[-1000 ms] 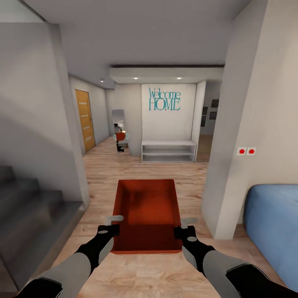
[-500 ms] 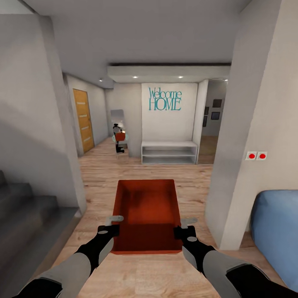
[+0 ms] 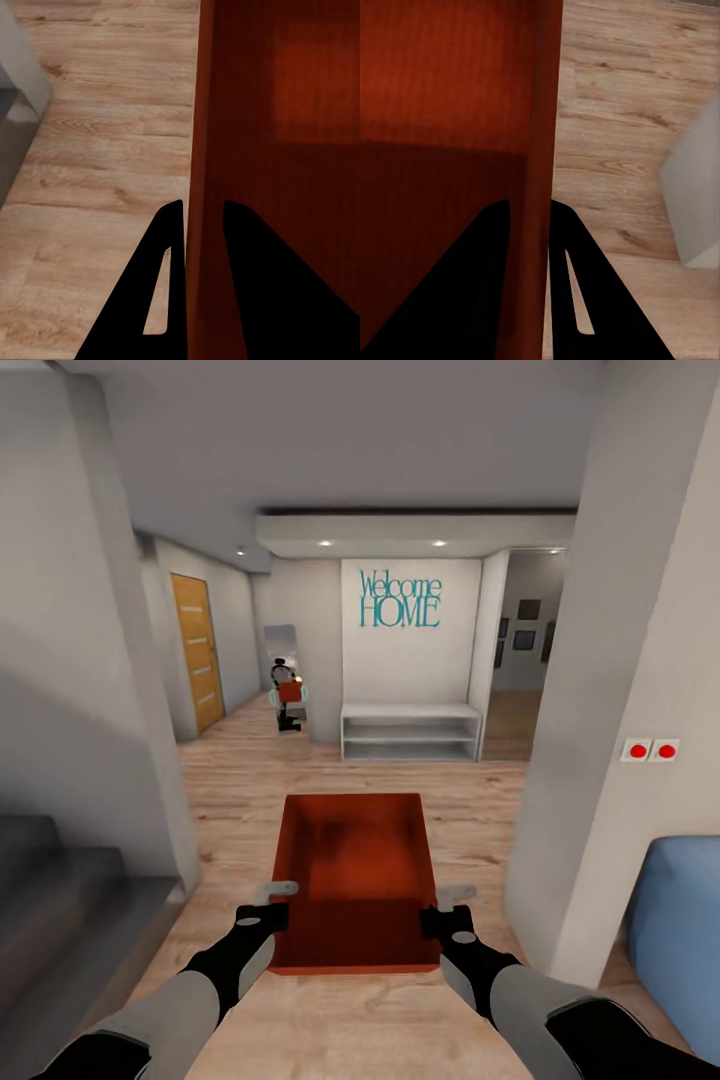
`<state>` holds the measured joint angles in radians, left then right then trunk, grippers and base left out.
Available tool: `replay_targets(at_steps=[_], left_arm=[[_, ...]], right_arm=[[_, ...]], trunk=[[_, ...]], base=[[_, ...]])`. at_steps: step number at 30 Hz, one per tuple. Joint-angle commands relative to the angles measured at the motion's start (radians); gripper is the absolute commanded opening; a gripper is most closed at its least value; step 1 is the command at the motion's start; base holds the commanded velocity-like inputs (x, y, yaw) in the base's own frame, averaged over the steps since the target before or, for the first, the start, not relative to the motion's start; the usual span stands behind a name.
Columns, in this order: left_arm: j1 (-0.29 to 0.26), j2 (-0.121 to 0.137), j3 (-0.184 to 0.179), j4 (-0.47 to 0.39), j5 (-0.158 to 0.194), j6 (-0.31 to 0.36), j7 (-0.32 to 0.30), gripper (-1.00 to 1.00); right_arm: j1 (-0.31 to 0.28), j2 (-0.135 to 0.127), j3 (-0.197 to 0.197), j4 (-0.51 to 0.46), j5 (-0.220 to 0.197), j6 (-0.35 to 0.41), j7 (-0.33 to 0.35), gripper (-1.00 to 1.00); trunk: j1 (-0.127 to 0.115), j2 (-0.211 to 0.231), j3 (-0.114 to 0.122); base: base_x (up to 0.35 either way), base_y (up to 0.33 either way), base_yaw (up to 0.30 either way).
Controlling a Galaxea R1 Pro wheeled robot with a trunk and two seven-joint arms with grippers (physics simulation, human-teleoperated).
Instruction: Move the two storage containers from the living room to the garage. In the garage, place one container on the floor and stack the other container on top of it (either order is fine).
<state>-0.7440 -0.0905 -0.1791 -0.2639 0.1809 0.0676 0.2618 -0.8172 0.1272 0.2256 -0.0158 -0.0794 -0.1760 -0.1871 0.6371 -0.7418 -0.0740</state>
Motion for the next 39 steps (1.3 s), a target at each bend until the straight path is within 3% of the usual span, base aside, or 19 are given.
replay_targets(at_steps=[1,9,21,39], left_arm=[[-0.002,0.025,0.077,-0.008,-0.017,0.006,0.009,-1.0],[-0.002,0.026,0.079,-0.004,-0.017,0.006,0.008,-1.0],[-0.002,0.026,0.079,0.003,-0.017,0.006,0.009,-1.0],[-0.002,0.032,0.079,0.005,-0.017,0.006,0.009,-1.0]], right_arm=[[0.0,0.0,-0.022,0.017,-0.012,-0.003,-0.002,-1.0],[0.0,-0.003,-0.023,0.023,-0.016,-0.004,0.001,-1.0],[0.0,-0.006,-0.023,0.022,-0.013,-0.006,-0.001,-1.0],[0.0,-0.008,-0.024,0.019,-0.014,-0.012,-0.003,-1.0]], trunk=[[0.001,-0.001,-0.002],[0.001,-0.001,-0.002],[0.001,-0.001,-0.002],[0.001,-0.001,-0.002]], base=[[0.323,0.0,0.0],[0.323,0.0,0.024],[0.323,0.0,0.246],[0.323,0.0,0.01]])
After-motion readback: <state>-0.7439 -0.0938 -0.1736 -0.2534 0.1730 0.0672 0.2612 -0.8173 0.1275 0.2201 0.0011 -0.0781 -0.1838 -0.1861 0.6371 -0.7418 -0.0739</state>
